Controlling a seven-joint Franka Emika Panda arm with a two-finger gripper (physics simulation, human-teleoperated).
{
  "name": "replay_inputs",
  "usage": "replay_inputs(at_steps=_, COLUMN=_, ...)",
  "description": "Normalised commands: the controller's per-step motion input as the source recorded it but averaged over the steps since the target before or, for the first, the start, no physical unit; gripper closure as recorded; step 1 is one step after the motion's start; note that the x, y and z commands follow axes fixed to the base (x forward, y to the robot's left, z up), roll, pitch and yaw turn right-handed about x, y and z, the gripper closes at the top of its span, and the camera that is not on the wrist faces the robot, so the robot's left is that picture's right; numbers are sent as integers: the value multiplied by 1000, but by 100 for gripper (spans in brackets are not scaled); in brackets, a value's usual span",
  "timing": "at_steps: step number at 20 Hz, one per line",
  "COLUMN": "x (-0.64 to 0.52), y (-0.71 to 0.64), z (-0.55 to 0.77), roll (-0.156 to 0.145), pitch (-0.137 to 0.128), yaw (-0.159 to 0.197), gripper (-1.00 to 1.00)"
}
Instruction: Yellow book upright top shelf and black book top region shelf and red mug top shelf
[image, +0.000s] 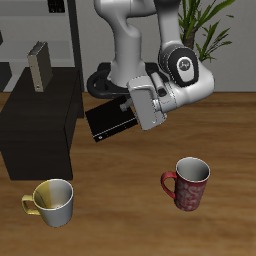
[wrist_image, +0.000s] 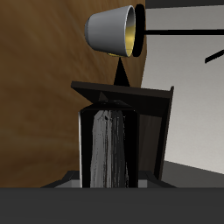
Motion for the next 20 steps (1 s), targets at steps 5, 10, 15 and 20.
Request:
replay_inputs(at_steps=5, x=118, y=-127, z=-146, roll=-30, pitch=25, yaw=10, gripper=100)
replay_inputs(at_steps=10, x=43, y=-188, z=-131, roll=-43, pitch=38, yaw=-2, gripper=100)
replay_inputs(at_steps=15, x=-19, y=-322, z=100, roll=-68, pitch=26, yaw=-39, gripper=100)
replay_inputs(at_steps=20, x=0, y=-312, z=150, roll=-42, pitch=30, yaw=-44, gripper=100)
